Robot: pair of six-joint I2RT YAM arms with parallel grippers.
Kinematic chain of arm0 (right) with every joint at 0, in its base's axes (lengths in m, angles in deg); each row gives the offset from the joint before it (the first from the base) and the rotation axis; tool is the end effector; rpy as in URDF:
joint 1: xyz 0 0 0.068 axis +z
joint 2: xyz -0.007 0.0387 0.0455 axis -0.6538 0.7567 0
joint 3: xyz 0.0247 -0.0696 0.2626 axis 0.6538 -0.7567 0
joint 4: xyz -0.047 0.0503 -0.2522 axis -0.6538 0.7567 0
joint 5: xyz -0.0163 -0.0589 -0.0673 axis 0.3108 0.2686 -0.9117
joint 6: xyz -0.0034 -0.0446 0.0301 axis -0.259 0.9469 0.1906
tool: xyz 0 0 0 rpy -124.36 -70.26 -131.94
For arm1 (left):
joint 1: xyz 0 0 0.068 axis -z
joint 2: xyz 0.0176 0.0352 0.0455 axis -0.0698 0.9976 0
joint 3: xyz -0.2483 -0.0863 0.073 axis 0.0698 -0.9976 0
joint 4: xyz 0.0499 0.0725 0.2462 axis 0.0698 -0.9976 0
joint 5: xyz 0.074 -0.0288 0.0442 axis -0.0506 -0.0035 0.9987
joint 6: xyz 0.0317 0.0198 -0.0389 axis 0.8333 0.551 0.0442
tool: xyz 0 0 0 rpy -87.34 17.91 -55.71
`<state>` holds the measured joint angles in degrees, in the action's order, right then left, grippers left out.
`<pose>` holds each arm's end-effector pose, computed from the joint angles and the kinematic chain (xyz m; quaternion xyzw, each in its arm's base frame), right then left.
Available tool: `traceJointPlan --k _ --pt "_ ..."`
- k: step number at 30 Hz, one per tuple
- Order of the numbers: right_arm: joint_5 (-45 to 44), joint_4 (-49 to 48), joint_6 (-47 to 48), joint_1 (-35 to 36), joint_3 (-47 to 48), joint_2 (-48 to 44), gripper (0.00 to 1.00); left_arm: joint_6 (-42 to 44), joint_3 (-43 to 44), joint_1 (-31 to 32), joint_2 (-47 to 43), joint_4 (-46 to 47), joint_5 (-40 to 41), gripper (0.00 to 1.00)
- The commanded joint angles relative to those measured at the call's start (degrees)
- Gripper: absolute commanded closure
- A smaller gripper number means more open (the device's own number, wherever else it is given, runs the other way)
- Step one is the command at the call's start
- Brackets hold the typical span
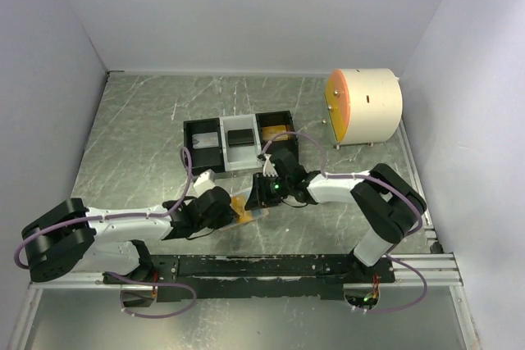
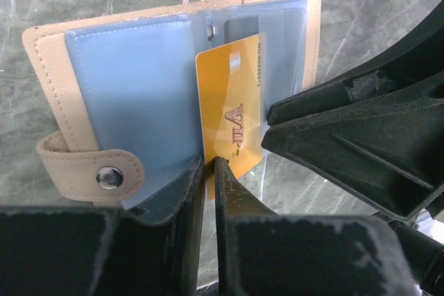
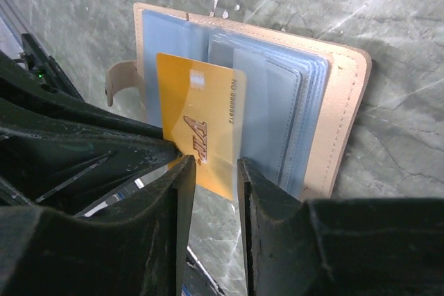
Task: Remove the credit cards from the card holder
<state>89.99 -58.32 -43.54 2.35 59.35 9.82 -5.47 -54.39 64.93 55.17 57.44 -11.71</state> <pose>0.2069 0.2168 0.1328 -0.1244 0.9018 0.3965 0.1189 0.1160 -0.1862 0.1477 -0.1756 0.9109 -0.2675 0.2605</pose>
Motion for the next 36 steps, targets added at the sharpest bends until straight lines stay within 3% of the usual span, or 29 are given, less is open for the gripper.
traceJointPlan --k 1,24,36 --pt "-1.0 -1.5 -2.6 0.2 -3.7 1.3 0.68 -0.3 -2.1 0.2 -0.6 6.6 -1.0 0.78" --pt "0.6 -2.8 -2.8 0.2 -4.1 2.5 0.68 -0.8 -6.9 0.3 0.1 22.8 -4.1 0.68" --pt "1.5 -4.3 -3.6 0.2 -4.3 2.7 0.68 -2.2 -11.7 0.2 -1.7 32.9 -3.0 0.71"
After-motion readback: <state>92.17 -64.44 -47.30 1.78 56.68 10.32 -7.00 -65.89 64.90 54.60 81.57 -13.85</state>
